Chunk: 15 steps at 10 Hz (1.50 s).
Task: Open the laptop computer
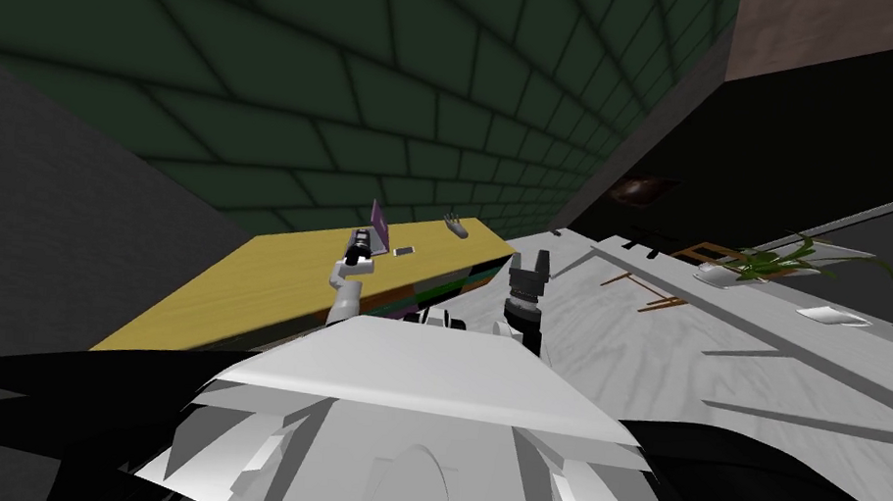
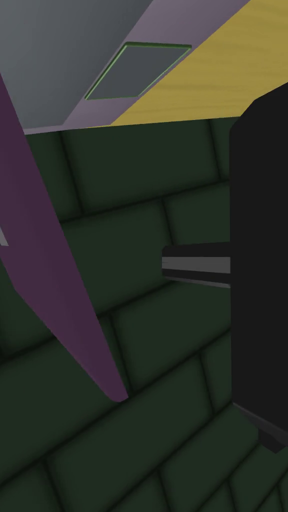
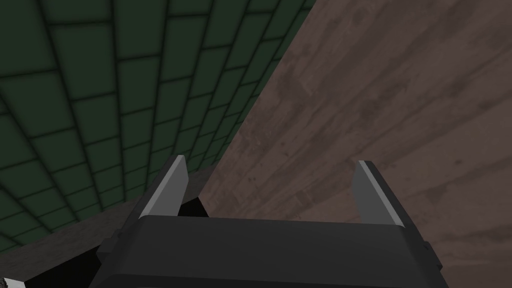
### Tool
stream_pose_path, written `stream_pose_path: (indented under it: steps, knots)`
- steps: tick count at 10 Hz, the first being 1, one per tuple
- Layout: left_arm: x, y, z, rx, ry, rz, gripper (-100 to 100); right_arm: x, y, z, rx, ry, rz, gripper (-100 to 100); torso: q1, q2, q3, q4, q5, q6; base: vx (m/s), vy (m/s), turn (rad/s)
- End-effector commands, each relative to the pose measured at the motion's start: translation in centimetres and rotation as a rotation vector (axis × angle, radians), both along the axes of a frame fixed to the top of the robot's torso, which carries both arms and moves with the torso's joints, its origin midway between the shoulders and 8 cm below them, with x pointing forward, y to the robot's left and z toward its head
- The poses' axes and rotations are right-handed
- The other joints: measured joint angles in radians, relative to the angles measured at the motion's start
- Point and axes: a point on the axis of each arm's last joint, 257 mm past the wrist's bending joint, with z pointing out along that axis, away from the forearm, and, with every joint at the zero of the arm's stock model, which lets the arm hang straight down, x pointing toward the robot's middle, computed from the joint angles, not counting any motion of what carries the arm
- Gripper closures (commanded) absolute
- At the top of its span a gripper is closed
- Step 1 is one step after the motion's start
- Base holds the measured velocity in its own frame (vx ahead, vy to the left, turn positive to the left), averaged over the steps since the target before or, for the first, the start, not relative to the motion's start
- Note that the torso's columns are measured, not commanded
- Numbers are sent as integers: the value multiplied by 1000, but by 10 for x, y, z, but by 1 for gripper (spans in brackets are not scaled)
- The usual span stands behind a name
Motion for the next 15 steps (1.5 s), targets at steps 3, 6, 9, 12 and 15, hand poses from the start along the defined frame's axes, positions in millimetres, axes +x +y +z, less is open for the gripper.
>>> stream_pose_path:
  steps: [3,6,9,12,15]
  knots:
    - [7,-13,9,-86,-73,-24,-100,0,0,0,0,0,0,0,-2,-1,-1,0,0,0,-48,48,12]
    - [11,-24,35,-47,-110,-54,-100,0,0,0,1,0,0,0,-3,5,3,2,-1,0,-171,-57,-38]
    - [11,-29,60,-3,-146,-75,-100,0,0,0,0,0,0,0,2,-3,-2,-1,1,0,-130,-60,-38]
    - [4,2,53,68,-57,-13,-100,0,0,0,0,0,0,0,-2,-9,-6,-3,-1,0,75,-122,0]
    - [0,24,41,117,35,38,-100,0,0,0,0,0,0,0,4,-3,-2,-1,1,0,212,-36,-14]
